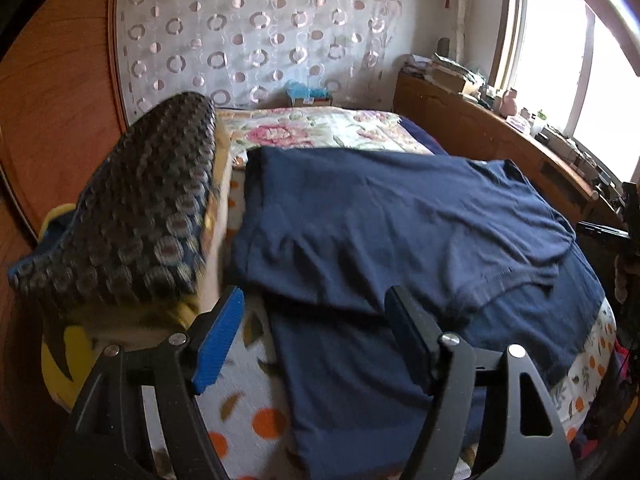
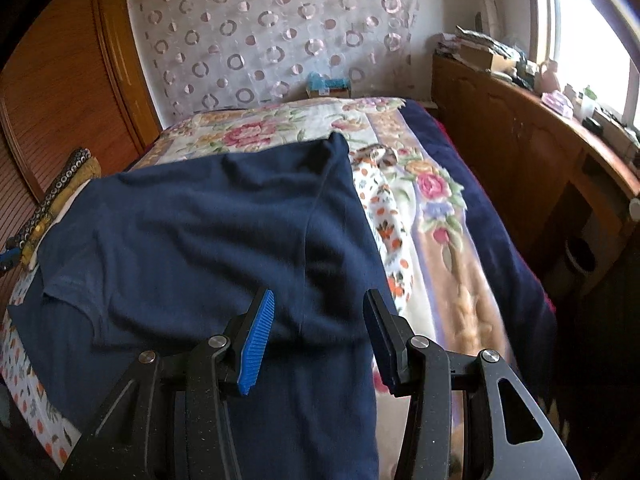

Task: Fold small clothes

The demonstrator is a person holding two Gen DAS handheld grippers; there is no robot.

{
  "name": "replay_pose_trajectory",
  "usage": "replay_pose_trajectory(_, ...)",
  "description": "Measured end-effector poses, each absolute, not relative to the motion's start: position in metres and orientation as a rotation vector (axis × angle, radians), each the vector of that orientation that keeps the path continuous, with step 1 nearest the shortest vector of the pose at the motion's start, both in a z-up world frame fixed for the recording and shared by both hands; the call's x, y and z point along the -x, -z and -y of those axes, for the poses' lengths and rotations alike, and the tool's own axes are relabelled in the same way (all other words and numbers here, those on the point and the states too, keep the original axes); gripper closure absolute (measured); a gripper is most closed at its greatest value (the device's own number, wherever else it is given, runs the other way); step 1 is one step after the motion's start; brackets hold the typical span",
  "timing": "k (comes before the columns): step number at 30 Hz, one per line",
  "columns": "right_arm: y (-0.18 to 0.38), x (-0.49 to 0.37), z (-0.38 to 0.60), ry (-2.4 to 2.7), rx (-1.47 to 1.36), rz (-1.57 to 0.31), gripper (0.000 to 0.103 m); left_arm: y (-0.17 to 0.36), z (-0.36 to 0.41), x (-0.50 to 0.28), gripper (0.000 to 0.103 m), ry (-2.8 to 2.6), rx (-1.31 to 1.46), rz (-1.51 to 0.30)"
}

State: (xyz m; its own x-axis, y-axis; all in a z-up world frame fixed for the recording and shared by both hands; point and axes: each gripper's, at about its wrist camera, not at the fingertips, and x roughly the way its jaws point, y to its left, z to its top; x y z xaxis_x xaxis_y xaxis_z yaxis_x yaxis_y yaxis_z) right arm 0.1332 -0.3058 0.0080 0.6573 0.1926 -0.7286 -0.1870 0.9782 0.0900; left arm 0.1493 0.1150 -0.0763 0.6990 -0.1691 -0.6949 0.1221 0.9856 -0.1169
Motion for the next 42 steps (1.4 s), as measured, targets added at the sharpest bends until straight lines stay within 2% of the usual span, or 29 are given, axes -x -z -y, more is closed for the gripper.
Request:
replay_pose_trajectory(7,-0.004,-0.137,0.309,-0.235,-0.080,-0.870,0.055,0.087,-0.107,-0.145,0.029,0.162,0.065,-0.820)
replay_pose_trajectory(16,0.001,-0.149,0.296,-0.211,-0.012,-0.868,0.055,0.095,-0.098,-0.165,0.029,0.192,0.081,-0.894)
replay_pose_trajectory(24,0.007,-0.148,0.286,-0.194,0.059,-0.866,0.048,0.102,-0.104,-0.192,0.030,0.162,0.146,-0.960)
replay_pose_trajectory(32,0.010,-0.149,0.282,-0.196,0.051,-0.863,0.047,0.109,-0.107,-0.207,0.030,0.141,0.171,-0.983)
replay_pose_trajectory(33,0.010,-0.149,0.282,-0.196,0.052,-0.863,0.047,0.109,-0.107,-0.208,0.034,0.139,0.170,-0.982)
replay_pose_trajectory(34,0.011,-0.149,0.282,-0.196,0.053,-0.864,0.047,0.109,-0.107,-0.208,0.045,0.132,0.166,-0.981)
replay_pose_trajectory(38,0.010,-0.150,0.282,-0.195,0.058,-0.865,0.047,0.105,-0.113,-0.211,0.058,0.117,0.169,-0.965)
replay_pose_trajectory(40,0.010,-0.151,0.282,-0.196,0.056,-0.867,0.047,0.105,-0.118,-0.212,0.072,0.102,0.171,-0.963)
replay_pose_trajectory(42,0.009,-0.153,0.285,-0.196,0.042,-0.869,0.047,0.107,-0.123,-0.213,0.076,0.097,0.173,-0.964)
